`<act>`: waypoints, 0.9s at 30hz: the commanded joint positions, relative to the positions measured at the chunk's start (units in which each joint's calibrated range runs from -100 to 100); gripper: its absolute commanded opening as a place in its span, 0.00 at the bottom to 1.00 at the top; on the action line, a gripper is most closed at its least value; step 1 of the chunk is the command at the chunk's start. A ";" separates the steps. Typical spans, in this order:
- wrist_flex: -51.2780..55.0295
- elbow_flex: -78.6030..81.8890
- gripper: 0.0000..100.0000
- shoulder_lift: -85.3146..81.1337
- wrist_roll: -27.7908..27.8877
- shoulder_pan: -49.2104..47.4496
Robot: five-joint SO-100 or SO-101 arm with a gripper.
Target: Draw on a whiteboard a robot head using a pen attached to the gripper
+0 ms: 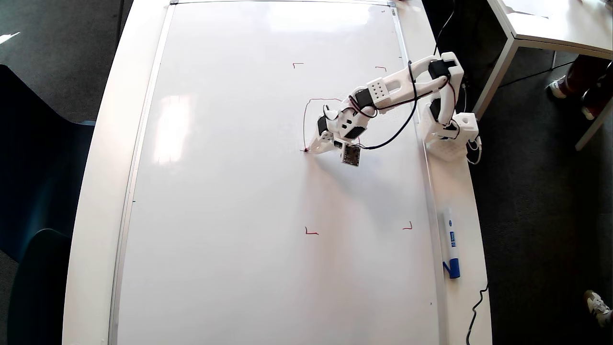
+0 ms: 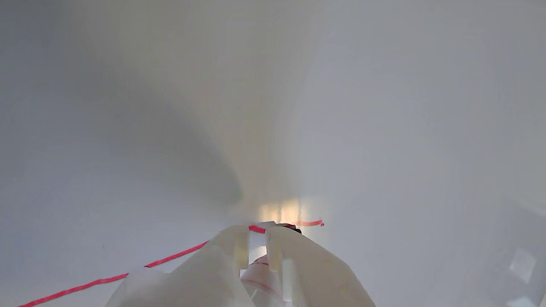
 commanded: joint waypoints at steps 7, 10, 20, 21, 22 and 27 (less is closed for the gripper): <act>-1.65 -0.72 0.01 -0.65 -0.32 -1.29; -1.22 -0.35 0.01 -1.07 -0.32 -0.92; -0.87 6.91 0.01 -8.03 -0.05 2.32; -1.13 7.64 0.01 -8.19 0.06 2.61; -1.56 8.18 0.01 -8.53 0.06 2.98; -1.74 8.36 0.01 -8.70 0.06 3.57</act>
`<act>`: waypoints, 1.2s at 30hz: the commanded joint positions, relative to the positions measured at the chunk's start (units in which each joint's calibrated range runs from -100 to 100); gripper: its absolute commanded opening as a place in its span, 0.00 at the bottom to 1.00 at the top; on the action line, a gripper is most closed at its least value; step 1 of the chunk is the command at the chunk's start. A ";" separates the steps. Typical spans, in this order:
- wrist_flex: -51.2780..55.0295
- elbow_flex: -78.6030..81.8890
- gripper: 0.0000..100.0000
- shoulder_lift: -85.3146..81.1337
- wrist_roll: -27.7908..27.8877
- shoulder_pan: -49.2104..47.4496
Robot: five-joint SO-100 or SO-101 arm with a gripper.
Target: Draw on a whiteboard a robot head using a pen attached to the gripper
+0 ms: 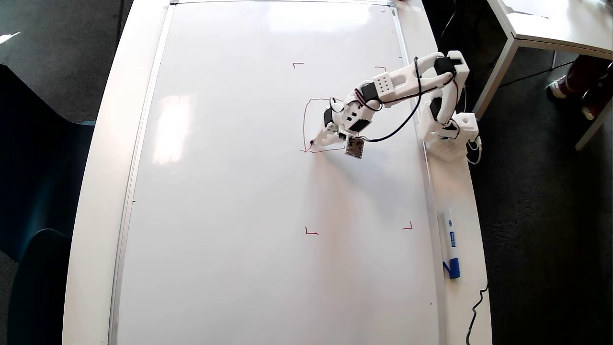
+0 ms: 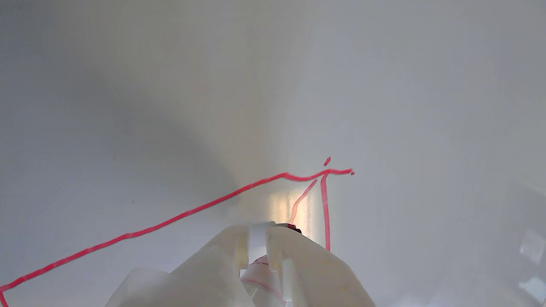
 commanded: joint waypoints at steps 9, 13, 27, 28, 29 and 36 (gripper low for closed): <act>-2.02 1.23 0.01 -2.94 -0.15 0.19; -1.85 1.59 0.01 -3.02 -0.10 0.11; -1.07 13.85 0.01 -13.59 -0.26 0.04; -1.07 14.76 0.01 -14.34 -0.26 0.04; -1.07 15.48 0.01 -15.10 -0.26 0.04; -0.98 18.93 0.01 -18.62 -0.21 0.04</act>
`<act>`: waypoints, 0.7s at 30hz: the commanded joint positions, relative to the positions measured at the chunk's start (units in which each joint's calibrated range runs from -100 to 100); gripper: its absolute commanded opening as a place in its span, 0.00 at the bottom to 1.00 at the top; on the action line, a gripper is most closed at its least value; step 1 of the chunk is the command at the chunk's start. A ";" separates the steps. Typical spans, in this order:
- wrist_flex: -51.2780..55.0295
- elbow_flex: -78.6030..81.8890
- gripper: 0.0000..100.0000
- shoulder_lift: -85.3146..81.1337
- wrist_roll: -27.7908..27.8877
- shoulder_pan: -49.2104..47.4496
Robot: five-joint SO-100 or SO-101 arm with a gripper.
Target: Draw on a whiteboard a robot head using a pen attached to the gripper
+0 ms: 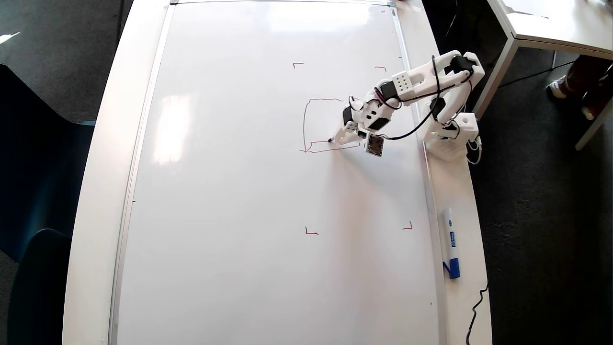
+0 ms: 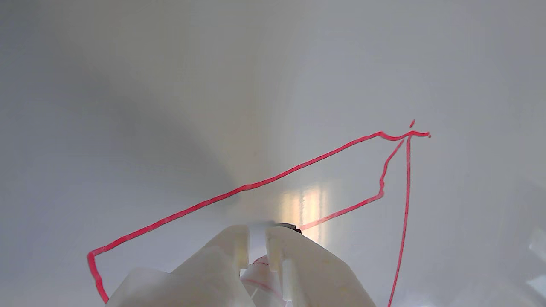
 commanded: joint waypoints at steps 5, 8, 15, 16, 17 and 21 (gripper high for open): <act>-0.14 0.48 0.01 -2.95 -0.26 0.41; -0.14 0.39 0.01 -2.95 -0.26 0.85; -0.14 0.20 0.01 -2.78 0.06 4.09; -0.14 0.20 0.01 -2.78 0.11 4.61; -0.14 0.20 0.01 -2.69 0.17 5.12; -0.14 0.20 0.01 -2.69 0.22 6.96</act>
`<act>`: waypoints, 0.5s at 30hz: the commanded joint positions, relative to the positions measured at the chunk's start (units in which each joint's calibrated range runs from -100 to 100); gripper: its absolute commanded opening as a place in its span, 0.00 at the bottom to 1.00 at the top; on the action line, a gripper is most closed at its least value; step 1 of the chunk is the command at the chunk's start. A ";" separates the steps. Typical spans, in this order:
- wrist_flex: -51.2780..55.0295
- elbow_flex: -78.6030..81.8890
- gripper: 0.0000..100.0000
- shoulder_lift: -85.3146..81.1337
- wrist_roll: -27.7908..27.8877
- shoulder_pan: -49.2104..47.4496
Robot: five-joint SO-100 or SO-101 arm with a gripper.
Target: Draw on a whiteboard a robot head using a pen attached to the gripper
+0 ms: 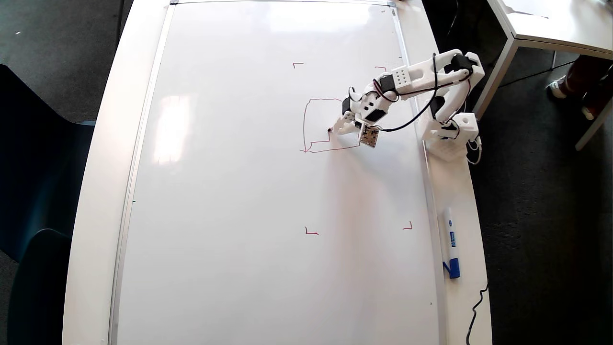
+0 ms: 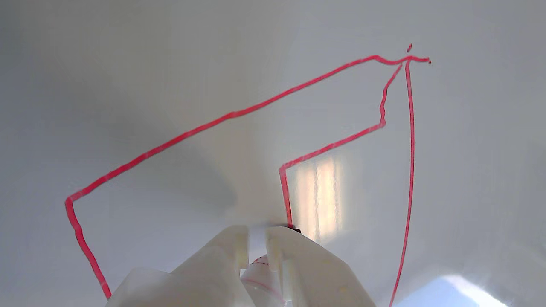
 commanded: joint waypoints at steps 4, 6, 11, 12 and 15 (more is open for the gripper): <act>-0.31 -0.80 0.01 -1.85 0.22 1.46; -1.01 -0.98 0.01 -1.68 0.17 1.32; -1.09 -2.34 0.01 -1.43 0.11 1.32; -1.09 -2.71 0.01 -0.84 0.11 1.32; -1.09 -5.88 0.01 2.76 0.11 1.32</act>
